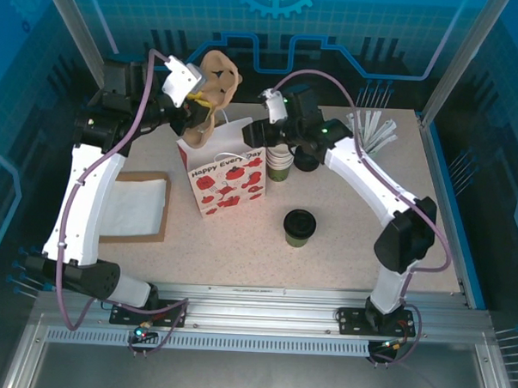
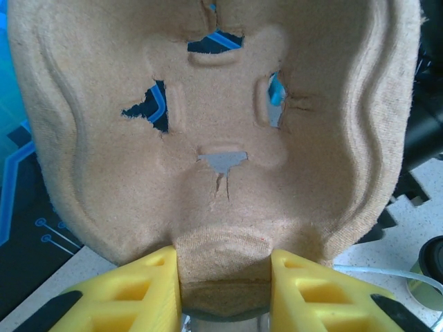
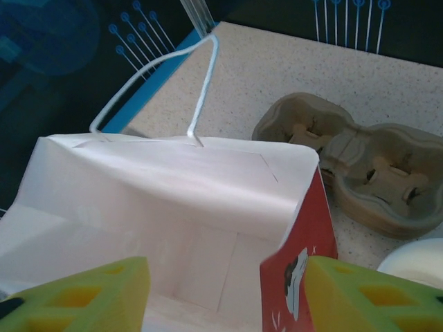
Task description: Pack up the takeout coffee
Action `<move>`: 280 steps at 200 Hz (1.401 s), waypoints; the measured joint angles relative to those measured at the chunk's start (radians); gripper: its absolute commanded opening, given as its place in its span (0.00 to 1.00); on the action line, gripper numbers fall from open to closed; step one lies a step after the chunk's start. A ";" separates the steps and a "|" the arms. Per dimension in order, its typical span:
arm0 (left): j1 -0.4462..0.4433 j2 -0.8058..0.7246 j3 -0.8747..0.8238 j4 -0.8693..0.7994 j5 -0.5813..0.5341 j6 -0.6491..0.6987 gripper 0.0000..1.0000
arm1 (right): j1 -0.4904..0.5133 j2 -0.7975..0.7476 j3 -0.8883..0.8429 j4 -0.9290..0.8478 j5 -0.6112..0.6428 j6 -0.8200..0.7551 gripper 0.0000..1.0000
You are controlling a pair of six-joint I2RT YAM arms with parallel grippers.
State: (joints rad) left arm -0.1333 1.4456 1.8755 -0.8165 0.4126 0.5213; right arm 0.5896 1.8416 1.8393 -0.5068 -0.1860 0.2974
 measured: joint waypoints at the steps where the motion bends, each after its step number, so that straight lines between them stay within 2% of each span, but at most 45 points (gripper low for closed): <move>1: 0.000 0.000 0.000 0.000 0.001 0.000 0.32 | 0.000 0.004 0.005 -0.002 0.004 0.002 0.55; 53: 0.005 0.001 -0.033 0.016 0.031 0.000 0.33 | 0.013 0.062 0.074 -0.085 0.092 -0.031 0.34; 87: 0.005 0.006 -0.055 0.023 0.052 0.000 0.32 | 0.013 0.069 0.085 -0.108 0.109 -0.035 0.25; 109: 0.005 0.009 -0.072 0.039 0.074 0.000 0.32 | 0.013 0.070 0.085 -0.111 0.121 -0.030 0.15; 158: 0.005 0.033 -0.079 0.046 0.113 0.005 0.32 | 0.013 0.070 0.085 -0.114 0.127 -0.028 0.14; 280: 0.014 0.095 -0.095 -0.015 0.098 0.129 0.30 | 0.013 0.070 0.085 -0.114 0.126 -0.028 0.13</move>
State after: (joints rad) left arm -0.1192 1.5402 1.7802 -0.8314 0.5102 0.6498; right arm 0.6022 1.9114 1.9247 -0.6205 -0.0597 0.2695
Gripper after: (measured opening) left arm 0.302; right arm 0.131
